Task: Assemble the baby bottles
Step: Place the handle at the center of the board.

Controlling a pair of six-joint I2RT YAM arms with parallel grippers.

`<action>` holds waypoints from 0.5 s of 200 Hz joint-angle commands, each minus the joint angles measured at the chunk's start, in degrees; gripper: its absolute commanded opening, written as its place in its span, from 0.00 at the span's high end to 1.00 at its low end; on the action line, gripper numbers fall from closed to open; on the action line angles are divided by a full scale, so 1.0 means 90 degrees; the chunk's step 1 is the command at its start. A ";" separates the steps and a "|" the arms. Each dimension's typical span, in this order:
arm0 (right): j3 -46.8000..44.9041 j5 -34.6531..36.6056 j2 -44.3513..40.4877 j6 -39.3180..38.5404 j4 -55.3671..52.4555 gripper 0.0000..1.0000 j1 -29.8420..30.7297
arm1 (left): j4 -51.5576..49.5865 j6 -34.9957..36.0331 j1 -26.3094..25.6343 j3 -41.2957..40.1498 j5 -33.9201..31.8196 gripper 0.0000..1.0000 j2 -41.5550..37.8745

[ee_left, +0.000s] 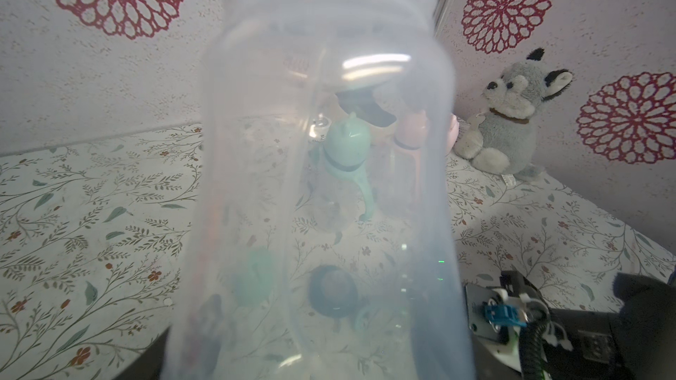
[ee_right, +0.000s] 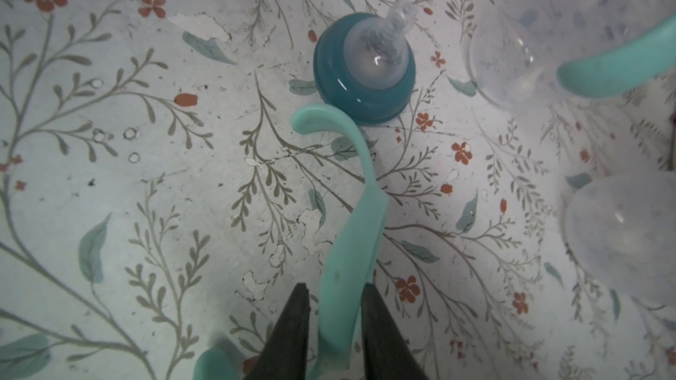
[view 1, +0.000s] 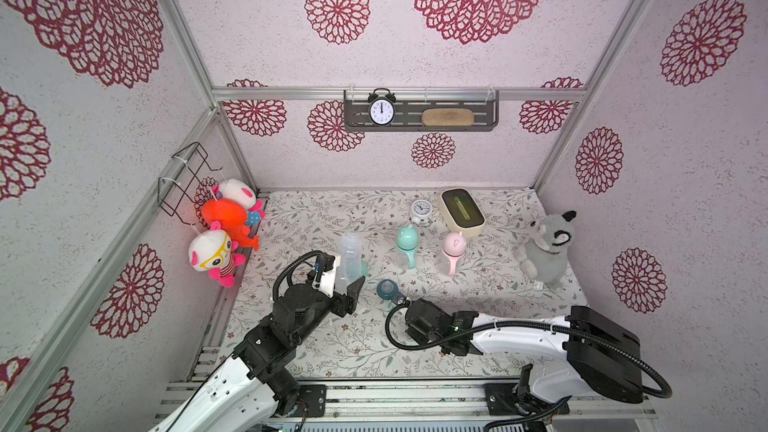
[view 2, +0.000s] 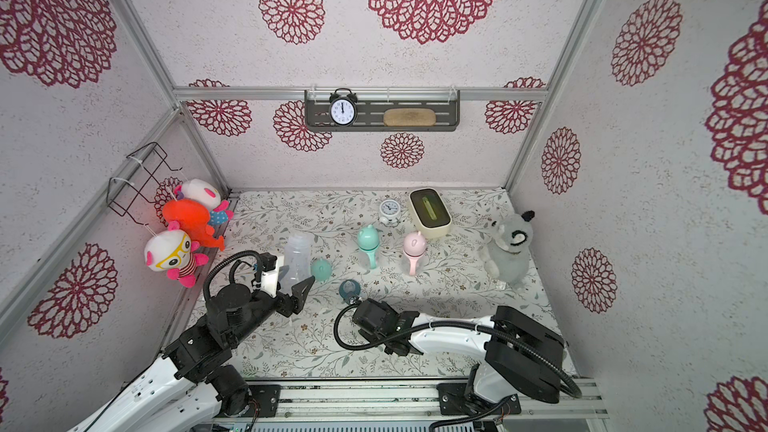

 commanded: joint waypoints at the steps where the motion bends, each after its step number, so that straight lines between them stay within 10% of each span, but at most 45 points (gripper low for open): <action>1: 0.0112 -0.0069 -0.0259 0.0271 -0.0069 0.47 -0.0006 | 0.0251 0.0066 0.0046 0.0213 -0.0007 0.98 -0.0003; 30: 0.0024 -0.0417 -0.0765 0.1016 -0.0477 0.28 -0.0016 | 0.0264 0.0041 0.0050 0.0183 -0.0008 0.98 -0.0024; 100: -0.0894 -0.1781 -0.2120 0.3017 -0.0208 0.26 -0.0280 | 0.0321 0.0036 0.0050 0.0164 0.0051 0.97 0.0009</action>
